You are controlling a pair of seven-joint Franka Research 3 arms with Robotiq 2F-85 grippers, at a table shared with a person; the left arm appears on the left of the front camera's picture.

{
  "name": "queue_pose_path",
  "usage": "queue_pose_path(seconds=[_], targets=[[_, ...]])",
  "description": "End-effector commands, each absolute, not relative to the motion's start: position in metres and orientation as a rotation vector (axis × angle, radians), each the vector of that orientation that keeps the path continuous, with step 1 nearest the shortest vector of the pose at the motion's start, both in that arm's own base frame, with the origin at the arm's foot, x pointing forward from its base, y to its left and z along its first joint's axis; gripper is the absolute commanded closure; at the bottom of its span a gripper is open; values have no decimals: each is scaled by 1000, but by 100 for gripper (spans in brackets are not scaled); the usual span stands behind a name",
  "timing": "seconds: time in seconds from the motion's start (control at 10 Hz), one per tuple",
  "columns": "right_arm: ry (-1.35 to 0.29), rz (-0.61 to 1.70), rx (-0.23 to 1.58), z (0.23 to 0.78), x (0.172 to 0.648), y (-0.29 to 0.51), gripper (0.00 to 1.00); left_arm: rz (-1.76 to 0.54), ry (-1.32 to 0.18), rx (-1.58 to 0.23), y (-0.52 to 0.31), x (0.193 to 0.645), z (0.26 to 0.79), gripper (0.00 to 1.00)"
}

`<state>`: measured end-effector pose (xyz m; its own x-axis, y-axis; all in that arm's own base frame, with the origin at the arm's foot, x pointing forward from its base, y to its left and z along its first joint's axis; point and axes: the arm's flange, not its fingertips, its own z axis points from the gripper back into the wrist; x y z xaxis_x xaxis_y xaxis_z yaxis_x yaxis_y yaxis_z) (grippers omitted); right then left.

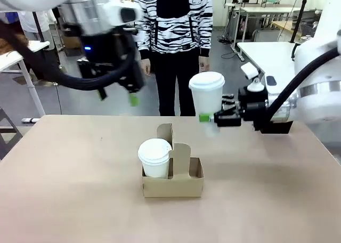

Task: Pour a drink into a cup and package it in a carrier.
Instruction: Insert the held 600 ml Paper Cup into the Cup Carrier.

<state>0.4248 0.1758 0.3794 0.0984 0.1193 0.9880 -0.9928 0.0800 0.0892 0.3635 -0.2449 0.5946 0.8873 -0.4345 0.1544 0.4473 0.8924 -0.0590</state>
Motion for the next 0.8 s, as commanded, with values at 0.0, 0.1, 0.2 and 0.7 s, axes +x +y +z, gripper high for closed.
queue_pose_path(seconds=[0.0,0.1,0.2,0.7], targets=[[-1076,1224,1215,360,417,181,20,-602,-222,-56,-195,363,567,0],[-1091,1224,1213,347,421,185,20,-627,-250,-87,-175,372,552,0],[-1066,1203,1197,346,422,186,20,-547,-302,-36,-171,371,541,0],[-1058,1195,1200,343,415,188,20,-600,-204,-54,-182,376,561,0]])
